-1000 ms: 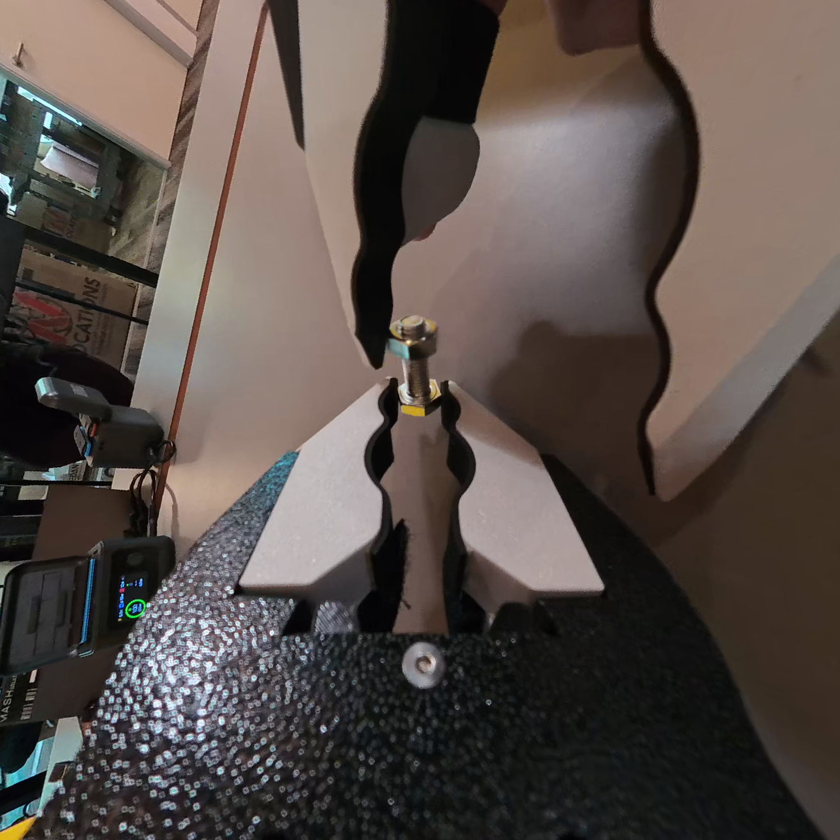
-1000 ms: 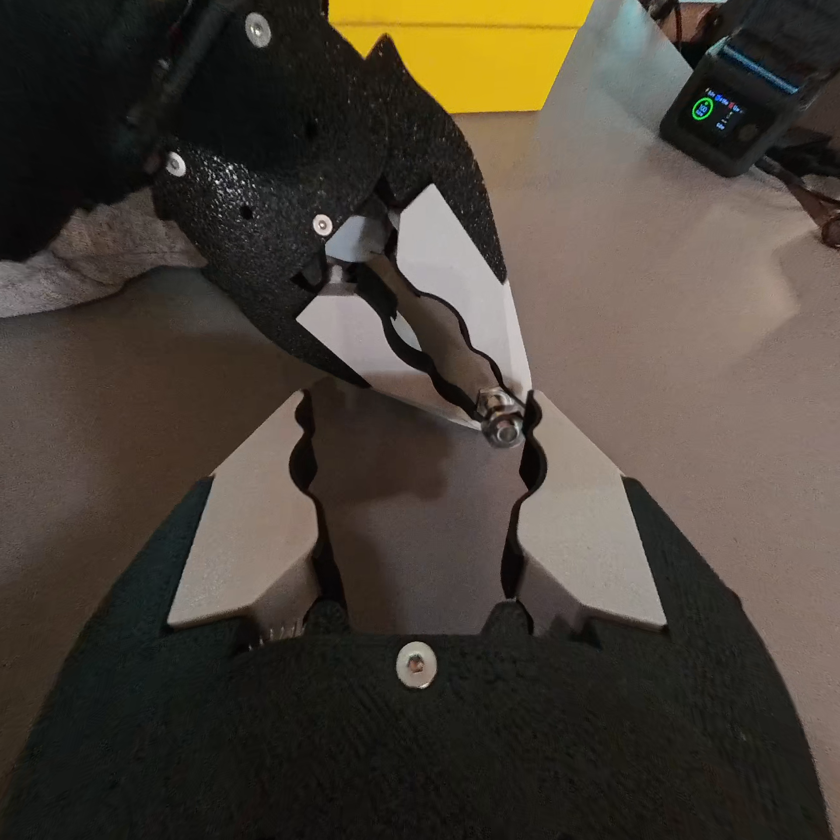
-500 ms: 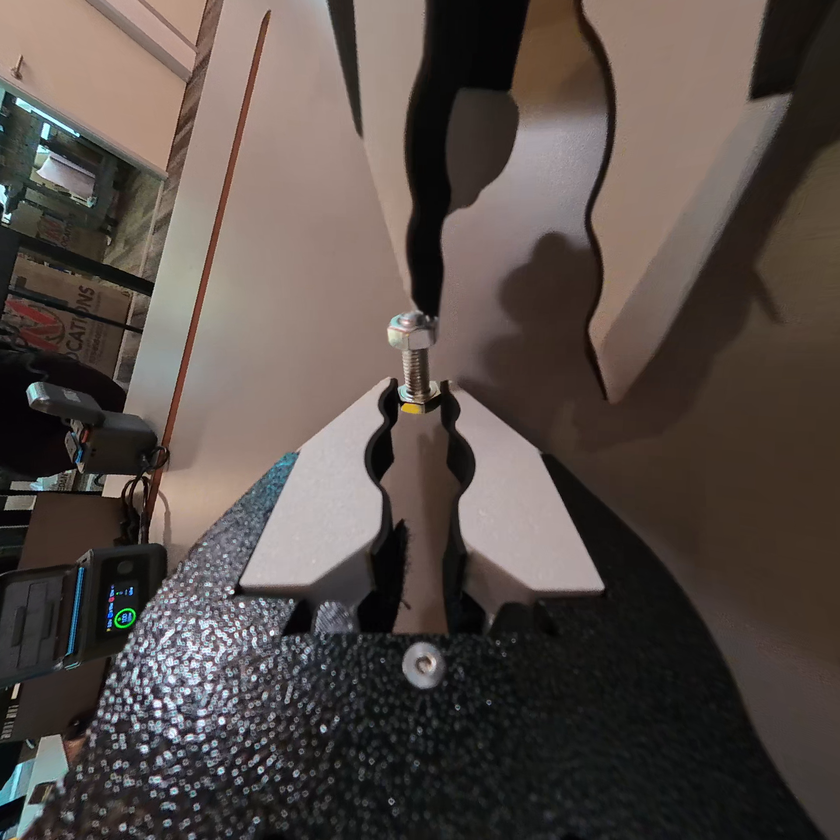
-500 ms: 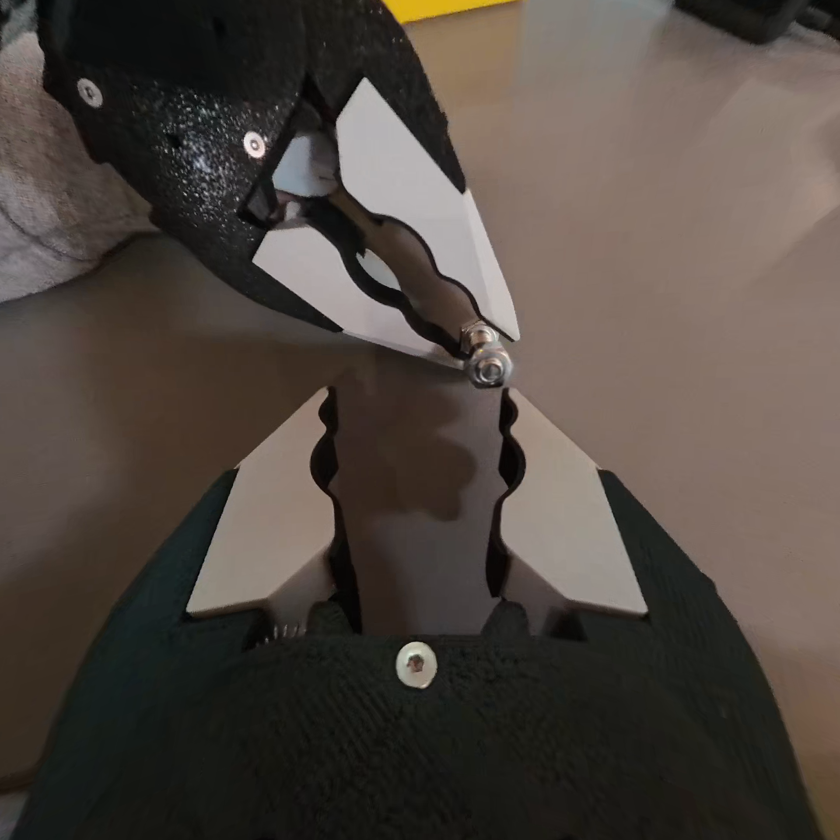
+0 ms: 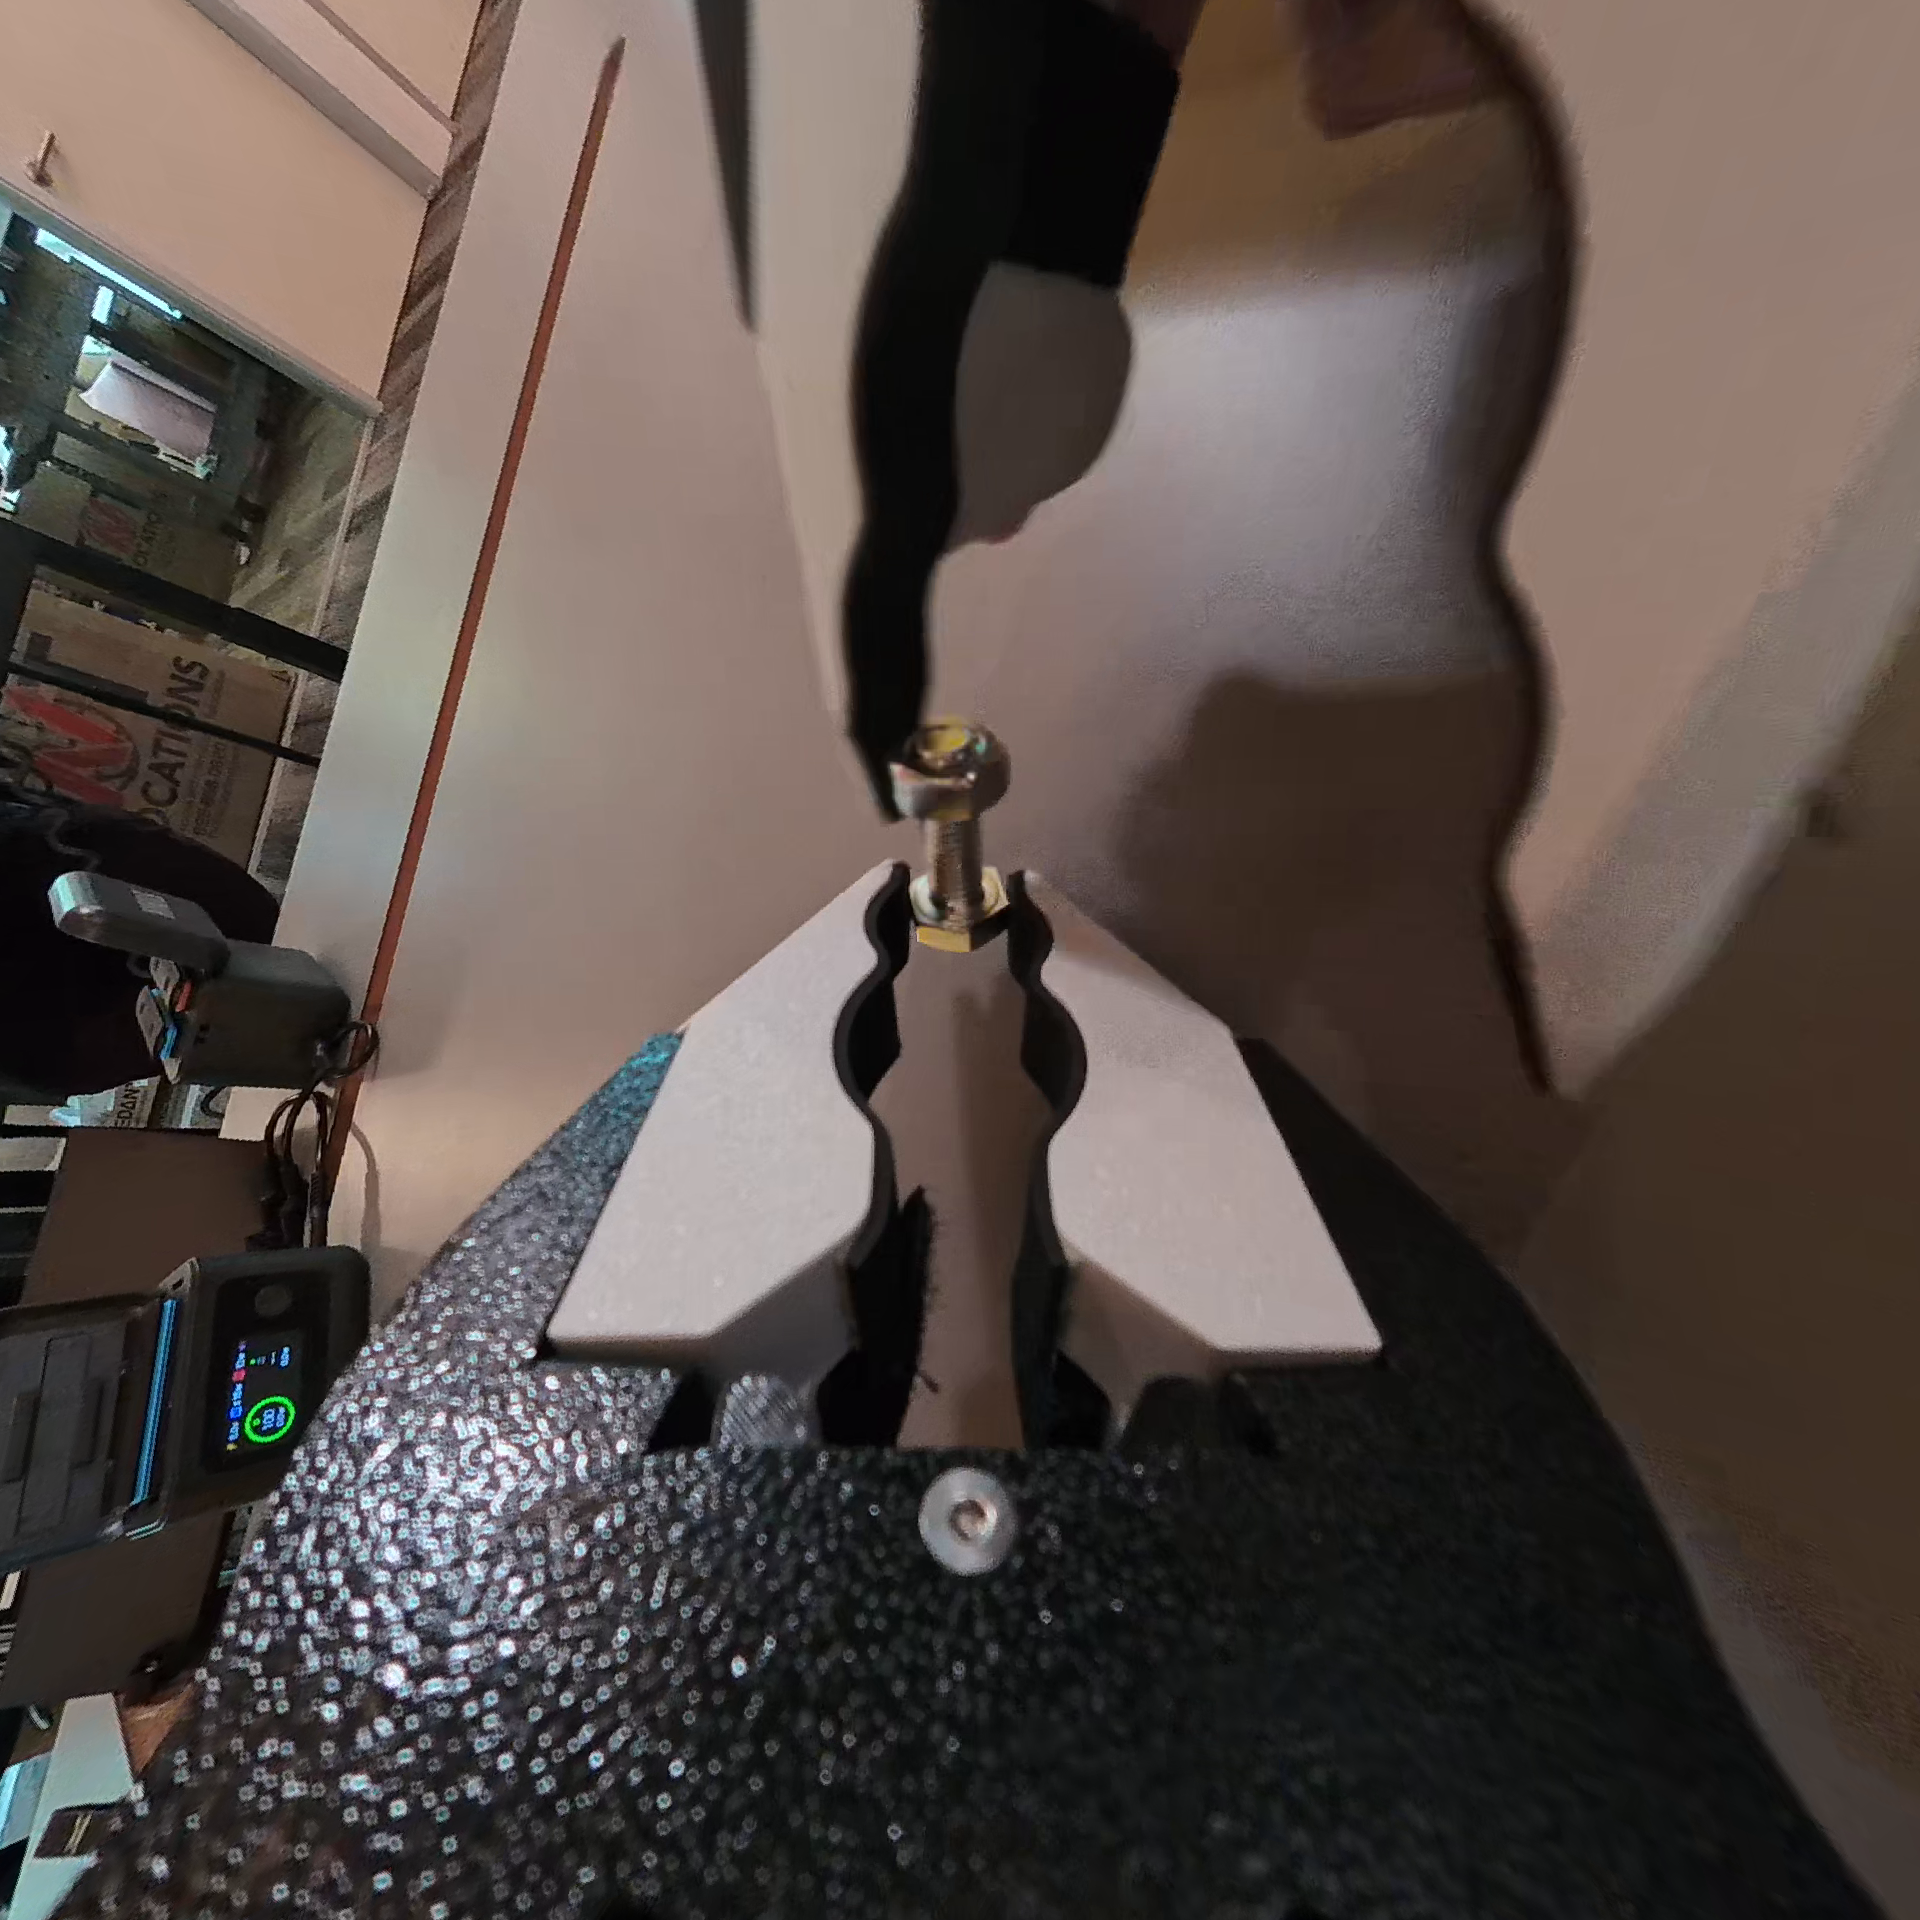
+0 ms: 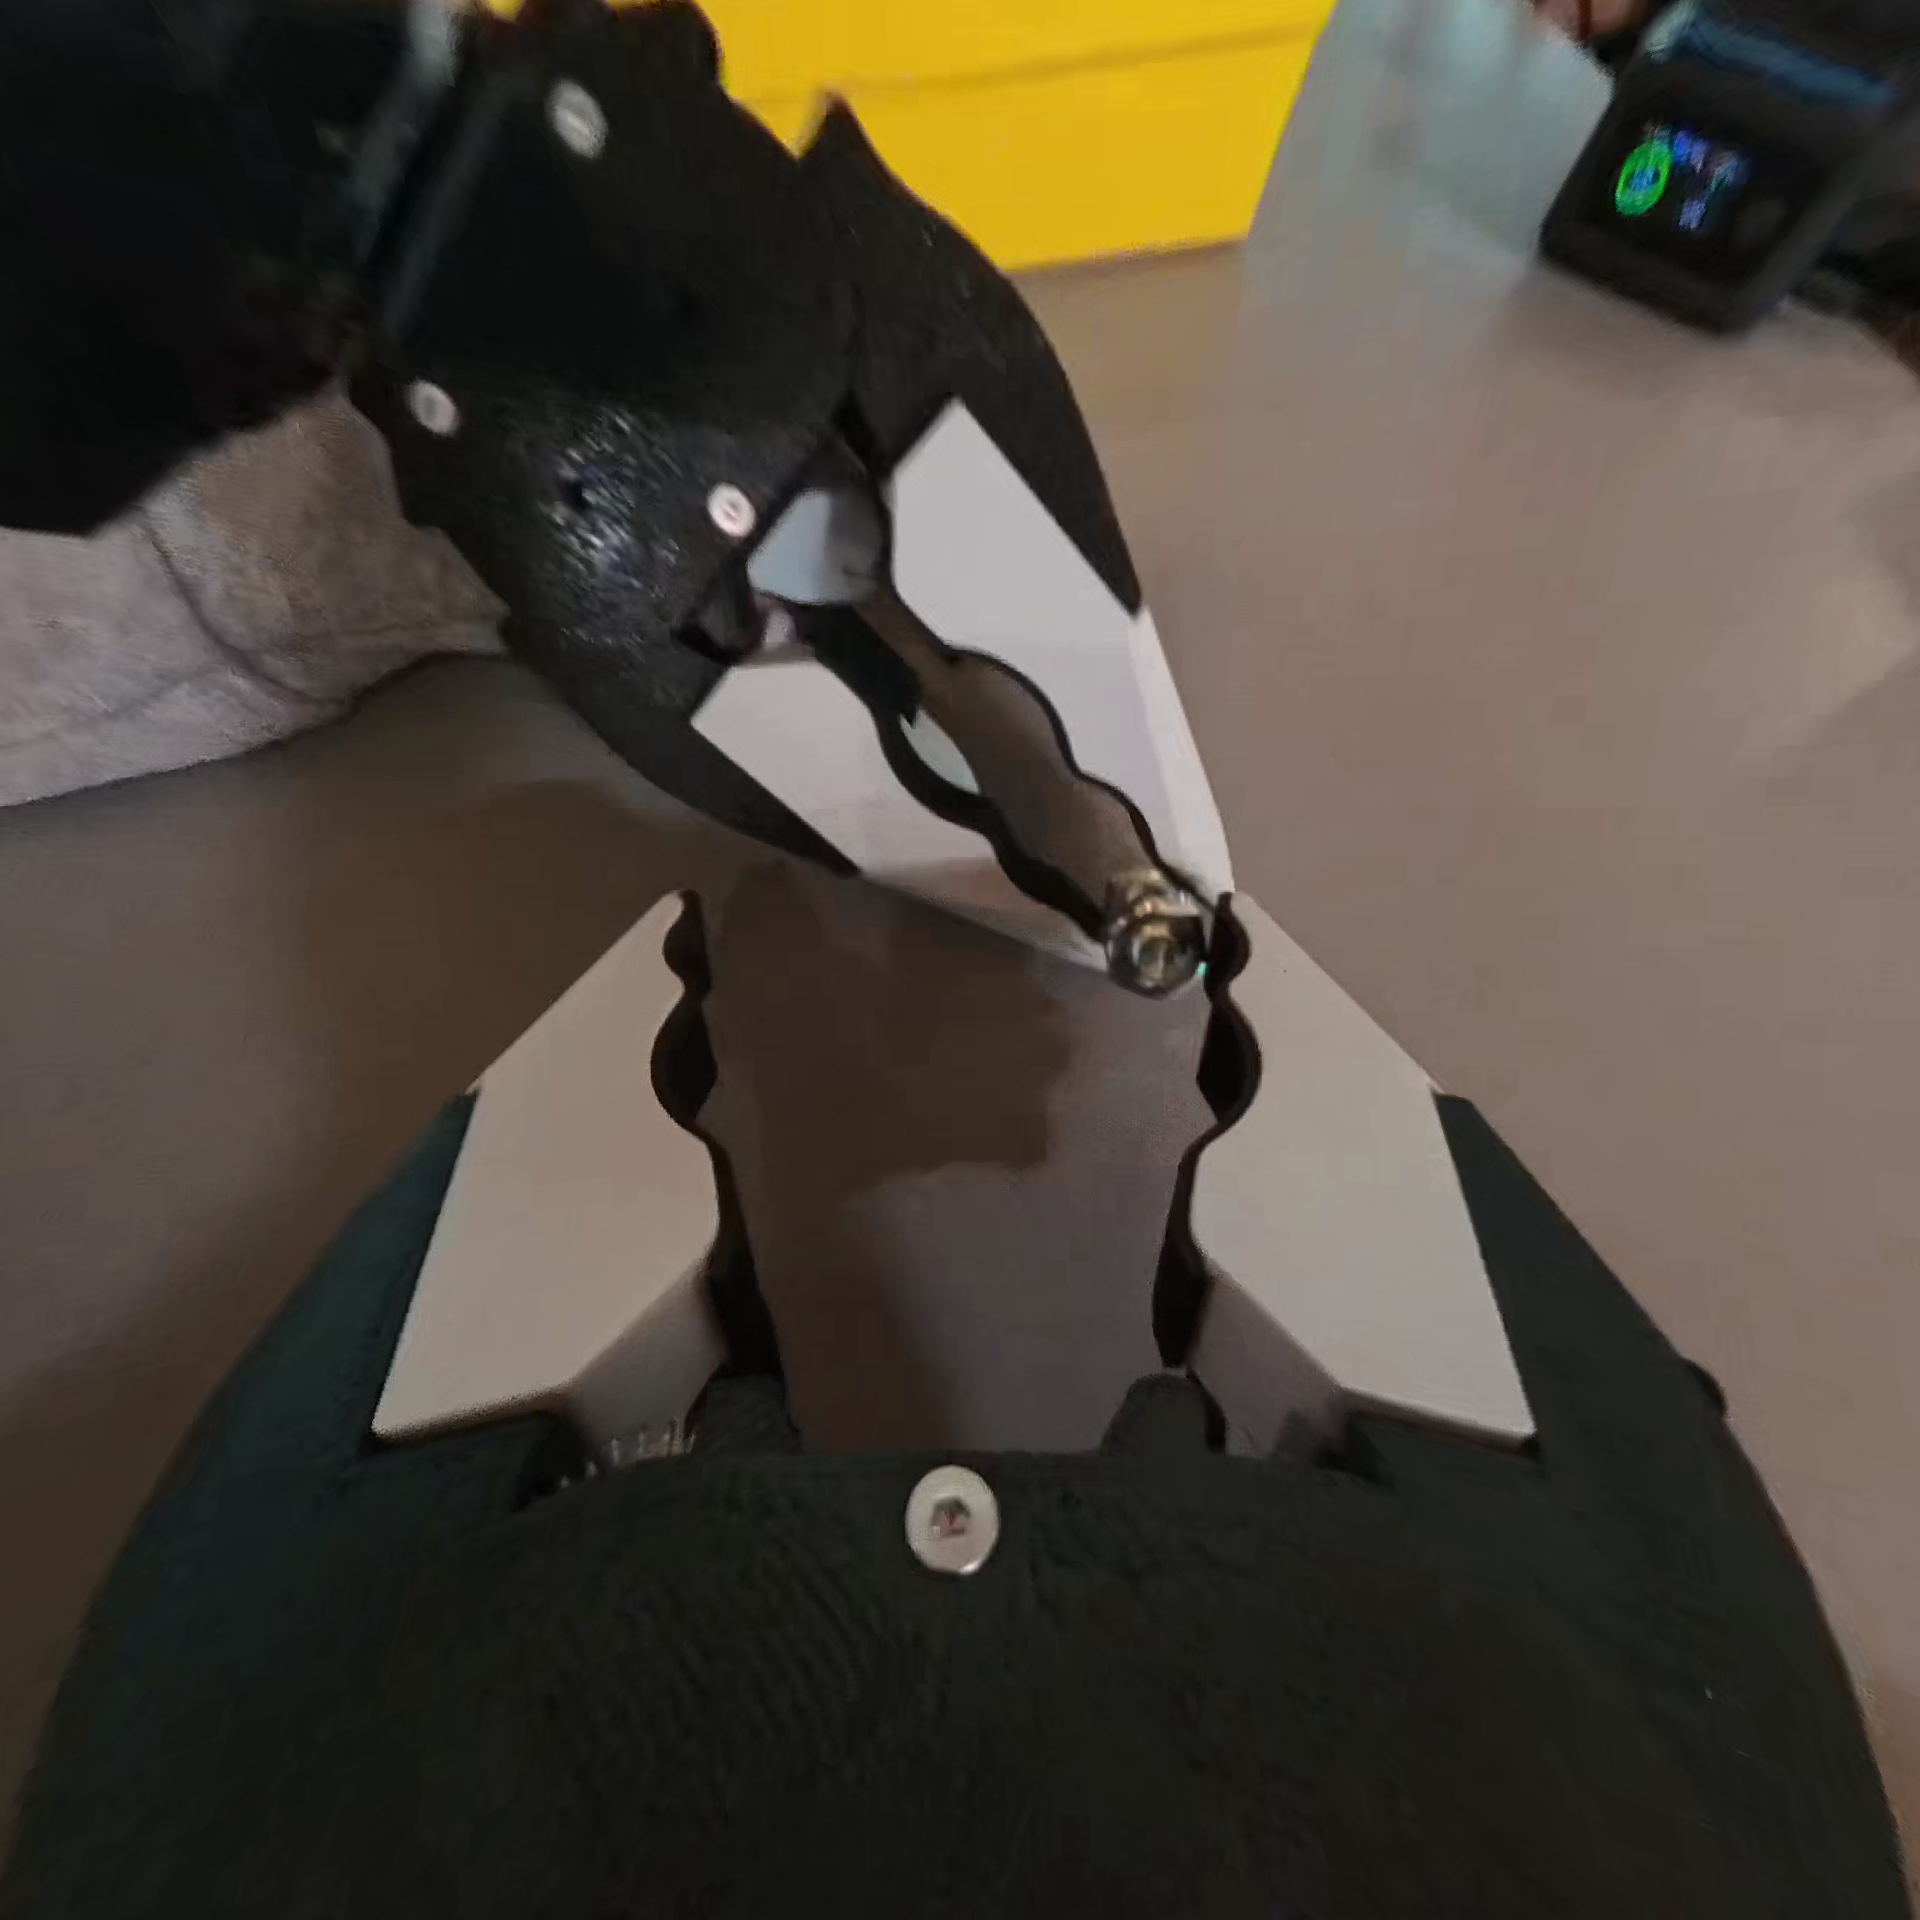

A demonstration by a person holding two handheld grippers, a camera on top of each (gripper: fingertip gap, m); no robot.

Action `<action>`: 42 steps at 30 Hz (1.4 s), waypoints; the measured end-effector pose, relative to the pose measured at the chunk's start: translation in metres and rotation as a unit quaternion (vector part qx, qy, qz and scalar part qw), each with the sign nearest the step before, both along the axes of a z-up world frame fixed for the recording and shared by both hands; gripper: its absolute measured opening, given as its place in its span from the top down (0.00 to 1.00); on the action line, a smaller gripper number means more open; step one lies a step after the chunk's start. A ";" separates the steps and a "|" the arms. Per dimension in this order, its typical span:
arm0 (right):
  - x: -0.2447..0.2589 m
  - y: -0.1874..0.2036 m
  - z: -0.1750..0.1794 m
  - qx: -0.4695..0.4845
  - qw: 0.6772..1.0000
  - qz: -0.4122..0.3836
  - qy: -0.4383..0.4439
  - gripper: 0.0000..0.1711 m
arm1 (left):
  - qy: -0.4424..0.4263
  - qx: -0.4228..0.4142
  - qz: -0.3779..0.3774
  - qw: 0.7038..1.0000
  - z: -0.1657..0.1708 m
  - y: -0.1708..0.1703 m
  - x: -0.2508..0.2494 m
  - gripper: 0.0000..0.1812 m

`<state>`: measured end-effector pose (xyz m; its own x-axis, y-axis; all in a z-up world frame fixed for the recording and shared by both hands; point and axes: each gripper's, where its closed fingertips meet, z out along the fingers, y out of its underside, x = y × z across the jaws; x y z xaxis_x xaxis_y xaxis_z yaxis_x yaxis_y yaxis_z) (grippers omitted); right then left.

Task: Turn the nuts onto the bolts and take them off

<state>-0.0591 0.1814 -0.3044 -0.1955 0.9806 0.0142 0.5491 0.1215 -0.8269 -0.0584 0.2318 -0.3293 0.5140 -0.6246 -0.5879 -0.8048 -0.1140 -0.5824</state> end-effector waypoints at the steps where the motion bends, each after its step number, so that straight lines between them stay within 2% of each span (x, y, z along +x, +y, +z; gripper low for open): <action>1: -0.003 -0.006 0.009 0.018 0.999 0.019 0.032 0.44 | 0.001 0.000 0.000 1.000 0.000 0.000 0.000 0.91; 3: -0.003 -0.001 0.017 0.034 0.999 0.003 0.042 0.46 | -0.003 -0.003 0.001 1.000 0.000 0.000 0.000 0.90; 6: 0.012 0.022 -0.001 0.018 0.998 -0.053 -0.030 0.47 | -0.003 -0.003 0.002 1.000 0.000 0.000 0.000 0.91; 7: 0.017 0.026 -0.009 0.011 0.997 -0.060 -0.055 0.50 | -0.002 -0.003 0.002 1.000 0.000 0.000 0.000 0.91; 9: 0.021 0.023 -0.019 -0.009 0.995 -0.057 -0.082 0.48 | -0.004 -0.004 0.003 1.000 0.000 0.000 0.000 0.91; 11: 0.014 0.013 -0.016 -0.009 0.997 -0.033 -0.069 0.46 | -0.005 -0.007 0.004 1.000 0.000 0.000 0.000 0.91; 15: -0.006 -0.008 0.012 0.068 0.997 0.026 0.038 0.44 | -0.008 -0.010 0.002 1.000 0.000 0.000 0.002 0.91; 17: -0.001 0.003 0.011 0.075 0.997 -0.001 0.014 0.44 | -0.017 -0.015 0.006 1.000 0.000 0.000 0.002 0.91; 20: 0.009 0.017 0.006 0.026 0.999 -0.034 -0.004 0.44 | -0.038 -0.026 0.022 0.999 0.000 0.002 0.000 0.91; 22: 0.005 0.020 0.021 0.000 0.998 -0.039 0.048 0.40 | -0.105 -0.046 0.029 0.993 0.003 0.001 0.007 0.91; 24: -0.002 0.014 0.047 -0.032 0.991 -0.035 0.122 0.32 | -0.229 -0.071 0.038 0.970 0.020 0.001 0.017 0.91; 27: -0.008 0.003 0.080 -0.048 0.977 -0.019 0.207 0.20 | -0.363 -0.053 0.082 0.927 0.048 0.011 0.004 0.91; 30: -0.013 -0.009 0.097 -0.080 0.965 -0.006 0.250 0.12 | -0.445 -0.036 0.101 0.889 0.066 0.013 -0.012 0.91; 32: -0.018 -0.013 0.096 -0.082 0.965 -0.006 0.249 0.08 | -0.469 -0.017 0.083 0.879 0.078 0.009 -0.011 0.91; 39: -0.025 -0.026 0.097 -0.109 0.961 0.014 0.253 0.07 | -0.442 -0.002 0.052 0.895 0.083 0.005 0.005 0.91; 42: -0.023 -0.031 0.100 -0.122 0.958 0.026 0.257 0.07 | -0.386 -0.027 -0.023 0.922 0.079 -0.008 0.033 0.91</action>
<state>-0.0819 0.1507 -0.2045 -0.2728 0.9562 -0.1063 0.0609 -0.0931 -0.9938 -0.0254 0.2235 -0.2507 0.7386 -0.6736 -0.0262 -0.1584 -0.1357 -0.9780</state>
